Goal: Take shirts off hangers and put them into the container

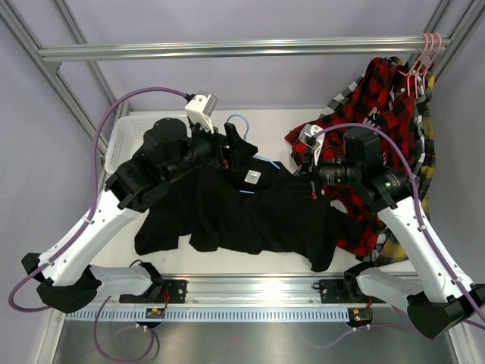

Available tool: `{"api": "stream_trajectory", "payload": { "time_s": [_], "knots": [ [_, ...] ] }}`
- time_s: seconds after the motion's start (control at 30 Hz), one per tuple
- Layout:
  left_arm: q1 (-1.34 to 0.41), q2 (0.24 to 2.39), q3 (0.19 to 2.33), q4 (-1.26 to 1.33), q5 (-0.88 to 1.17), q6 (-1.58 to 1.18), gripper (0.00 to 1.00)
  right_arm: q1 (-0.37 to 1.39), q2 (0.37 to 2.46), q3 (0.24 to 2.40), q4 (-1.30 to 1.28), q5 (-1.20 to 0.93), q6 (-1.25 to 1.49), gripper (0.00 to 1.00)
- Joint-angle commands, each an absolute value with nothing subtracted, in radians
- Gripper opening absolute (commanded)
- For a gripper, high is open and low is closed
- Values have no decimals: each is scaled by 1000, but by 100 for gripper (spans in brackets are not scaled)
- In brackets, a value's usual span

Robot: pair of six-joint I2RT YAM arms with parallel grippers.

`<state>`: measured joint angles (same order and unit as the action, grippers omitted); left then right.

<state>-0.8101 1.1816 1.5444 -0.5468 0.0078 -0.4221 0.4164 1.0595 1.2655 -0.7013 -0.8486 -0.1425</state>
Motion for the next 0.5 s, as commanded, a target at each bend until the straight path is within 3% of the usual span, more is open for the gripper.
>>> {"api": "stream_trajectory", "payload": {
  "time_s": [0.0, 0.2, 0.33, 0.47],
  "knots": [
    [-845, 1210, 1572, -443, -156, -430, 88, 448, 1075, 1276, -585, -833, -123, 0],
    [-847, 1226, 1565, -468, -252, -431, 62, 471, 1103, 1289, -572, -810, -126, 0],
    [-848, 1229, 1559, -468, -267, -442, 53, 480, 1130, 1296, -566, -772, -136, 0],
    [-848, 1236, 1555, -471, -282, -460, 51, 489, 1150, 1315, -561, -752, -147, 0]
  ]
}}
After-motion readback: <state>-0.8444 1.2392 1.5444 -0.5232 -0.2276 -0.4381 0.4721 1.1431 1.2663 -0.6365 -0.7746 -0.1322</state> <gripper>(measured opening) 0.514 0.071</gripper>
